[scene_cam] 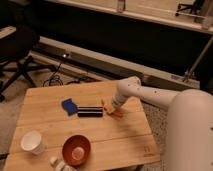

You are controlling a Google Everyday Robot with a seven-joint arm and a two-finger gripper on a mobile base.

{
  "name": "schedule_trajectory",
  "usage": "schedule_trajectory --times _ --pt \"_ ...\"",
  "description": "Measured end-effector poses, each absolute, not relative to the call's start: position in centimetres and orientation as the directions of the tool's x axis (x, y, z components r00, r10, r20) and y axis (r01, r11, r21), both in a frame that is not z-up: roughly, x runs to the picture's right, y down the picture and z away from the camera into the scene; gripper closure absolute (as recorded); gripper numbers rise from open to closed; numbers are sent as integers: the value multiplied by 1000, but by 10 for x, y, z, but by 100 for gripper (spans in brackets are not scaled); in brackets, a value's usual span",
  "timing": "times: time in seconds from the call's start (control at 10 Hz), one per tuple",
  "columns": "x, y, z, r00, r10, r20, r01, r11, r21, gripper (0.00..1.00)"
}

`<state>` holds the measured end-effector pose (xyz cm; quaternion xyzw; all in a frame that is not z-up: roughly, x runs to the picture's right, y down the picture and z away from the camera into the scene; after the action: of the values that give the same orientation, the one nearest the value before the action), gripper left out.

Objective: Drag the pepper across the table

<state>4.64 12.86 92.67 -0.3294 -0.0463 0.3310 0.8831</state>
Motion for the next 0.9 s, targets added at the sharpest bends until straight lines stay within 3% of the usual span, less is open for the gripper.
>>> schedule_trajectory --times 0.9 --pt "74 157 916 789 590 -172 -552 560 -618 46"
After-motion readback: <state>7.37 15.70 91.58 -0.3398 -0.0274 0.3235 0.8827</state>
